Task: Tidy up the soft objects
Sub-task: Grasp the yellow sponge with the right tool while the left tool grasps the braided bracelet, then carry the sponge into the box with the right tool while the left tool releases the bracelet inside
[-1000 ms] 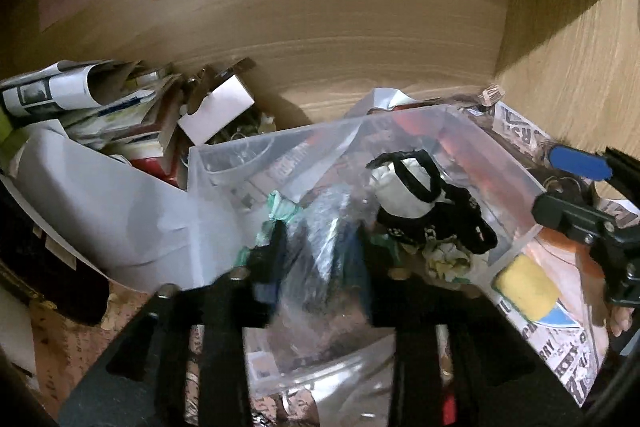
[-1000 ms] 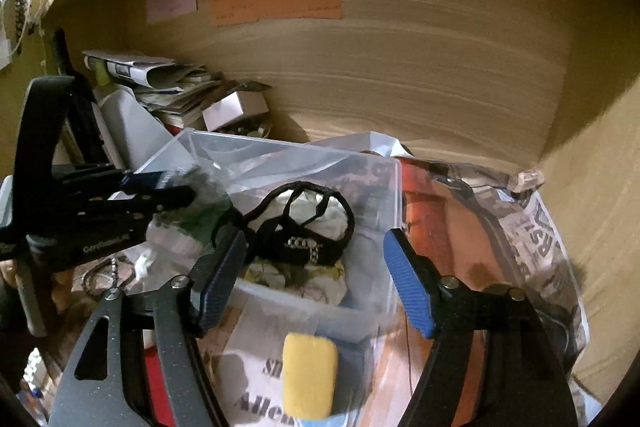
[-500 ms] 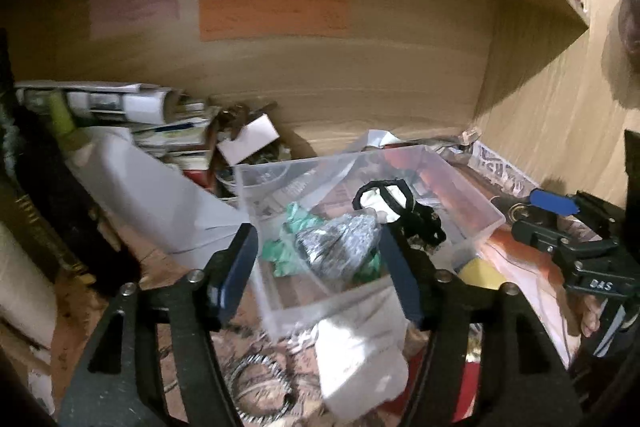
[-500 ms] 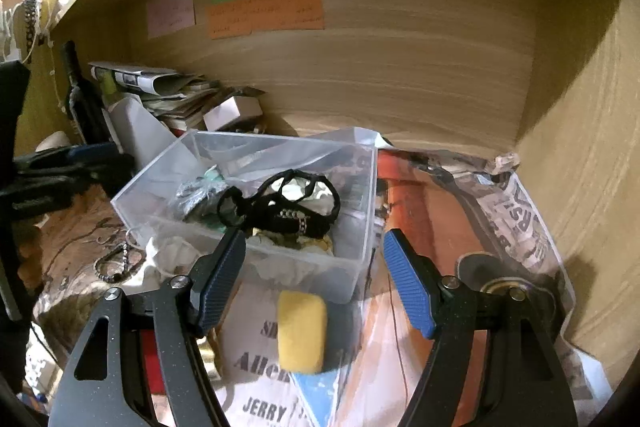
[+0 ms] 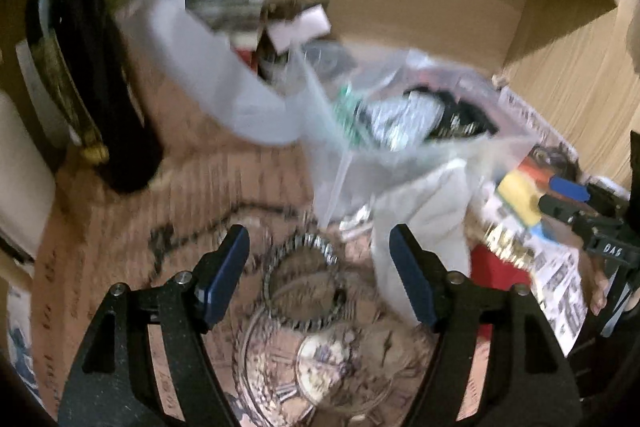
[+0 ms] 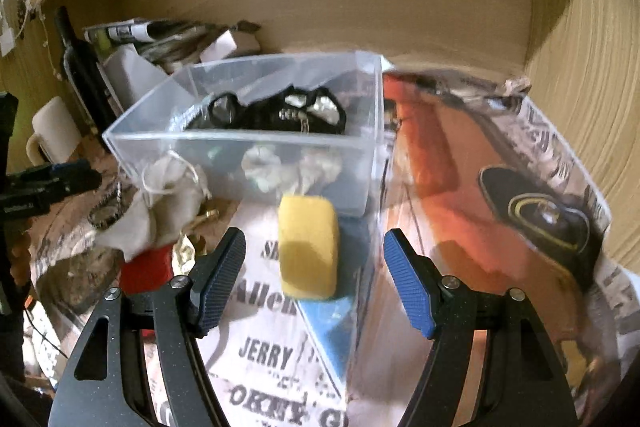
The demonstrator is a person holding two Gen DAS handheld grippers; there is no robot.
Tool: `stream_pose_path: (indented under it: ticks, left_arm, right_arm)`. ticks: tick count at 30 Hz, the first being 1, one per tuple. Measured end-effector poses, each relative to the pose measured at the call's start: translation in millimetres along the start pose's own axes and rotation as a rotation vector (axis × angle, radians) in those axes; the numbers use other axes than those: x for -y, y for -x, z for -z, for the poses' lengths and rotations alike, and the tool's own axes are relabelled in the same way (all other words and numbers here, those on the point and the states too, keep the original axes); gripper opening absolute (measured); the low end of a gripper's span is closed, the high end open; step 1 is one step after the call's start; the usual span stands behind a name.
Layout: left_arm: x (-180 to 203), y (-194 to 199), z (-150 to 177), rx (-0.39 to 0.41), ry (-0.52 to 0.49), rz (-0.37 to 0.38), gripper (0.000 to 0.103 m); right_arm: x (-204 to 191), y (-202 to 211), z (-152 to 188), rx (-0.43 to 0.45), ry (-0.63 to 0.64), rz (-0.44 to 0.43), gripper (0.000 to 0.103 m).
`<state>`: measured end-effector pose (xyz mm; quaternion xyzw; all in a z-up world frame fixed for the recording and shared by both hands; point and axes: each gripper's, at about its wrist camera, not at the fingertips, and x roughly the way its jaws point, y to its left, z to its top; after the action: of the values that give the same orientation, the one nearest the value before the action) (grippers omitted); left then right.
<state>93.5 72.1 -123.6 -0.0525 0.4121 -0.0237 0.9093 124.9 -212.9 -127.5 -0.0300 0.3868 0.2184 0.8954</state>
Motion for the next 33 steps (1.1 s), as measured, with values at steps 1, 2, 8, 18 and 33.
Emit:
stream_pose_path:
  ticks: [1,2,8,18,33]
  left_arm:
    - [-0.2,-4.5,3.8,-0.015,-0.002,-0.006,0.072]
    - [0.0,-9.4,7.8,-0.03,-0.009,-0.021,0.072]
    - [-4.3,-24.8,20.7,-0.084,-0.018,-0.036,0.072]
    - [1.6,-25.2,25.7,-0.05,-0.059,-0.028,0.043]
    - [7.3,24.5,19.6,0.076,-0.033,-0.034,0.022]
  right_arm:
    - [-0.4,-1.9,1.6,-0.009,0.002,-0.002,0.069]
    - [-1.9,-3.8,2.5,-0.018,0.005,-0.004,0.069]
    - [-9.6,-15.9,7.3,-0.062,0.029,-0.017,0.052]
    - [-12.0,-15.8,10.7,-0.041,0.025,-0.01,0.029]
    - [-4.5,26.1,-2.7,0.094,-0.013,-0.027,0.028]
